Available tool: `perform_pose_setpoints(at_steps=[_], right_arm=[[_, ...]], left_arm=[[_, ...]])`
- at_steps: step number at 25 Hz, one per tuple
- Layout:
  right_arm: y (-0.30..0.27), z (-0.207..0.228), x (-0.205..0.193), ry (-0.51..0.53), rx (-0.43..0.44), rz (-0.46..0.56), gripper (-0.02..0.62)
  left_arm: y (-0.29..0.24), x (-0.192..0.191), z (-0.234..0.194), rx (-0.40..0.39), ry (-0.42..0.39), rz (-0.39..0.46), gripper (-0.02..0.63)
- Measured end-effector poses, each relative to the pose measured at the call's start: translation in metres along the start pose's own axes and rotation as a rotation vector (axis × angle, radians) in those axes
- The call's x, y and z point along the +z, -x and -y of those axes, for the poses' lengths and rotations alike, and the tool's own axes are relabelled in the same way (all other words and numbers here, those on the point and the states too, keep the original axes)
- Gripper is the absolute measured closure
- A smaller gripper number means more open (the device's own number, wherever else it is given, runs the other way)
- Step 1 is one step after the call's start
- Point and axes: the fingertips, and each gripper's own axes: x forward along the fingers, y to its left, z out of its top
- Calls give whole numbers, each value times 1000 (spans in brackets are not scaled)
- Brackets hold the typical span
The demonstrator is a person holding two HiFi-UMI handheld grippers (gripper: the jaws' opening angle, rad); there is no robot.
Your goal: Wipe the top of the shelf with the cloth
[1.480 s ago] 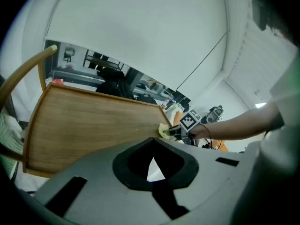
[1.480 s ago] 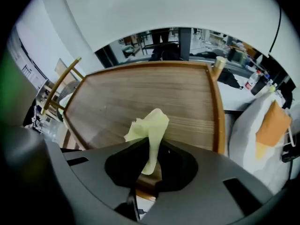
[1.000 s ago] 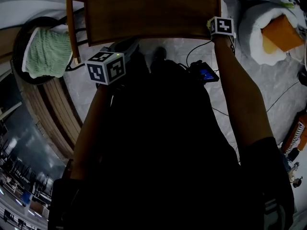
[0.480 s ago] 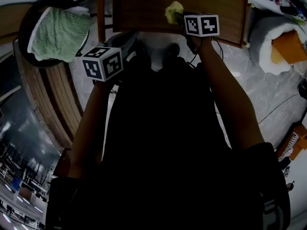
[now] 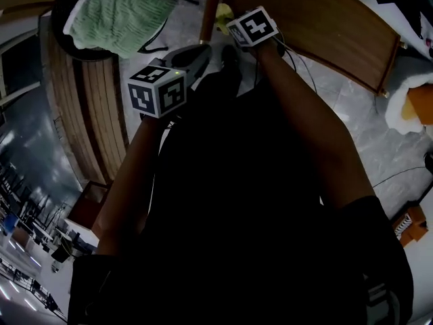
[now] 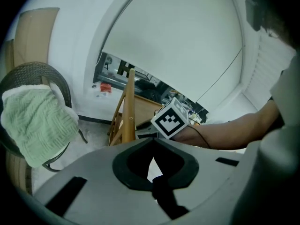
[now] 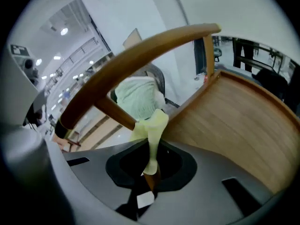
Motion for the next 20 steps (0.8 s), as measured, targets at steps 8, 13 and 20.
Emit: perform_pose_setpoints(at_steps=[8, 13, 20], right_arm=[[-12, 13, -13, 78, -53, -96, 547], [13, 38, -43, 8, -84, -83, 548], [74, 94, -107, -84, -154, -79, 548]], left_arm=[[-4, -10, -5, -30, 8, -26, 595], [-29, -3, 19, -79, -23, -49, 595], [-83, -4, 65, -141, -78, -121, 595]])
